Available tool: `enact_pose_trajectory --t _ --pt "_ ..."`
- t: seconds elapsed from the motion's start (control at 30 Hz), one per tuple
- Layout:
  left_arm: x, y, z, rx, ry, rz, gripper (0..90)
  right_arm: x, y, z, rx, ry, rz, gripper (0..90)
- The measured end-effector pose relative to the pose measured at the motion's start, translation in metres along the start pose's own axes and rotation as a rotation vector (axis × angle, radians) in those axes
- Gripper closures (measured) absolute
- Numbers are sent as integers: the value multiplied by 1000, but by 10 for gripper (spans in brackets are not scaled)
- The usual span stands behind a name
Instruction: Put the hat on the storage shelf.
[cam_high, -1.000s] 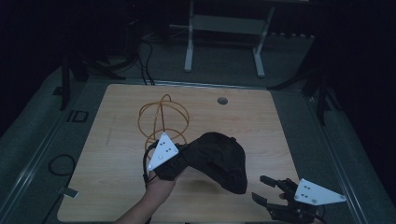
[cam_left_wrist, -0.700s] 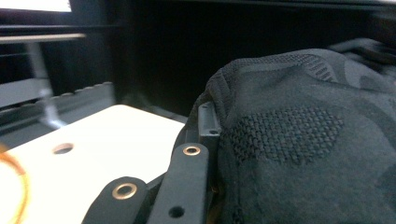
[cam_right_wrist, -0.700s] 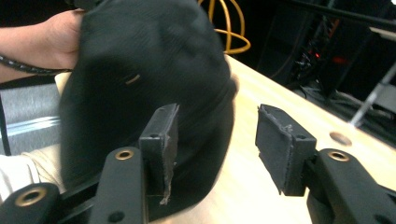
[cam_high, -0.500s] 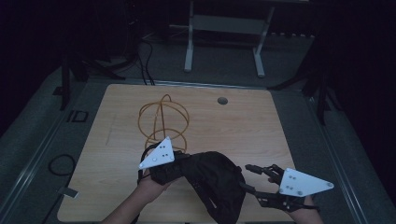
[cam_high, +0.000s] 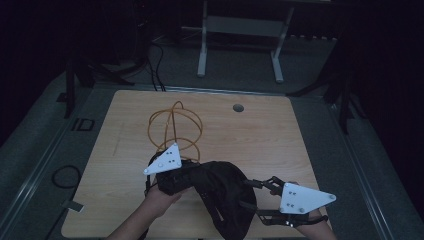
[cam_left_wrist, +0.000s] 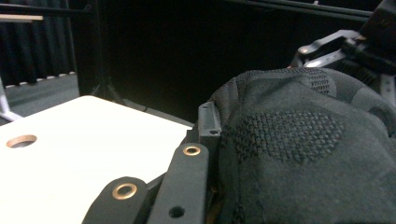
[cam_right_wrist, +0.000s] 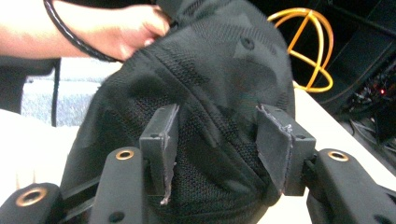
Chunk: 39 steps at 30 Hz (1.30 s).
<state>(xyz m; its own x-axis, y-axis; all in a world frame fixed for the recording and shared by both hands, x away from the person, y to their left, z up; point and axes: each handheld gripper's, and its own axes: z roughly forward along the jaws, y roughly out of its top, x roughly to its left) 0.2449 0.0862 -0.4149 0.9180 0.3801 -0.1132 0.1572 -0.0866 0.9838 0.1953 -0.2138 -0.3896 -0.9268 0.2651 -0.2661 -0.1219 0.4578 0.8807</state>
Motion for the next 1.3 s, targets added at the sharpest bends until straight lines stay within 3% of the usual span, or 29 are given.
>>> enact_pose_trajectory --t 0.1,0.2,0.37,0.47,0.67,0.93,1.1,1.3 --pt "-2 0 1 -10 -4 -2 895 3 0 8 36 -34 -20 491" --pt "-2 1 1 -21 -5 -11 895 5 -1 12 57 -62 -33 561" --pt "-3 2 2 -28 -9 -14 895 7 0 14 61 -75 -54 764" --pt "-1 2 2 -30 -6 -23 895 6 0 14 62 -78 -40 863" --pt "6 0 1 -6 14 -34 893 -1 0 4 10 -79 18 878" --pt "4 3 3 28 49 4 876 -12 0 -8 -75 -68 95 880" --pt "4 3 -3 16 76 24 680 -16 0 -16 -98 -82 115 879" --pt "2 3 -12 16 109 67 584 -25 -1 -27 -129 -141 148 879"
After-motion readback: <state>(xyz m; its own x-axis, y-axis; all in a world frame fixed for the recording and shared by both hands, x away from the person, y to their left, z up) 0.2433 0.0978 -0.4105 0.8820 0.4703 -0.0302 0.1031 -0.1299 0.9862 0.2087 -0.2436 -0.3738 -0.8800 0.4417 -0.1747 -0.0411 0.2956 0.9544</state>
